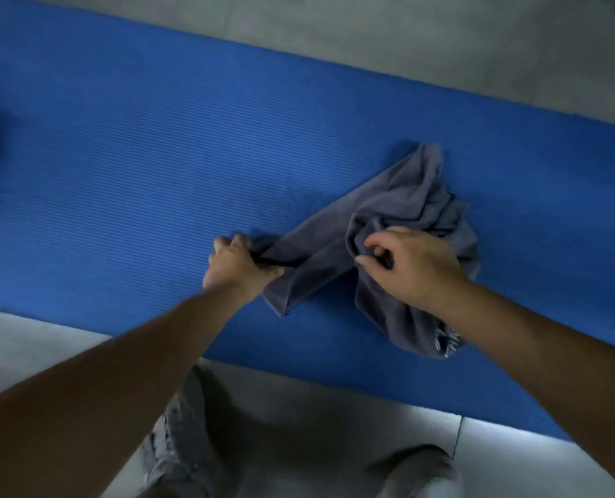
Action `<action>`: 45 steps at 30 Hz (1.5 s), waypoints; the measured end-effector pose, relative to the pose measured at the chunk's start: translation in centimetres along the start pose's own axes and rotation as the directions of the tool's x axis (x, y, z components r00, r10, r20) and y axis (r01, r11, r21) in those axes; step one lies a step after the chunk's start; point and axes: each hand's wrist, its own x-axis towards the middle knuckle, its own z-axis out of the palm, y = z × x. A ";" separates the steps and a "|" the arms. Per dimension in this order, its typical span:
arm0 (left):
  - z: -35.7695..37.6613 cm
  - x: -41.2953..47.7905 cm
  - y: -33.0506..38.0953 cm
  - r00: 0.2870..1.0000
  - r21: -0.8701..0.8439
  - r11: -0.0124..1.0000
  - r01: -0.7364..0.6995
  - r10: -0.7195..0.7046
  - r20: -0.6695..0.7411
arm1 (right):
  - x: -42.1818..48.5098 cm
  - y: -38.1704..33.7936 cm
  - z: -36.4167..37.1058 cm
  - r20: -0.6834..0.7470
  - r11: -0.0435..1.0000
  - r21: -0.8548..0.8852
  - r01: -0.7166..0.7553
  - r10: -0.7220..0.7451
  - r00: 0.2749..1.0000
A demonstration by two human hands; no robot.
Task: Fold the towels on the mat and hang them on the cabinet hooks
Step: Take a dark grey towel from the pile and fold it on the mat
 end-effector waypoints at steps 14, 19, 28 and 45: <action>-7.3 0.0 2.3 0.869 -0.784 0.619 0.031 0.371 0.327 | 11.2 -4.3 -1.5 0.333 0.926 0.344 0.156 -0.275 0.902; -12.9 -1.7 4.1 0.826 -0.839 0.542 -0.047 0.494 0.272 | 12.0 -6.6 -5.3 0.322 0.839 0.540 0.076 -0.288 0.902; -15.9 -3.7 -0.1 0.726 -0.762 0.642 -0.083 0.563 0.396 | 10.3 -8.8 -10.7 0.600 0.955 0.146 0.257 -0.292 0.745; -10.3 -4.0 -7.6 0.784 -0.936 0.267 0.228 0.520 0.339 | 9.3 -13.9 -5.1 0.501 0.785 0.611 0.103 -0.484 0.718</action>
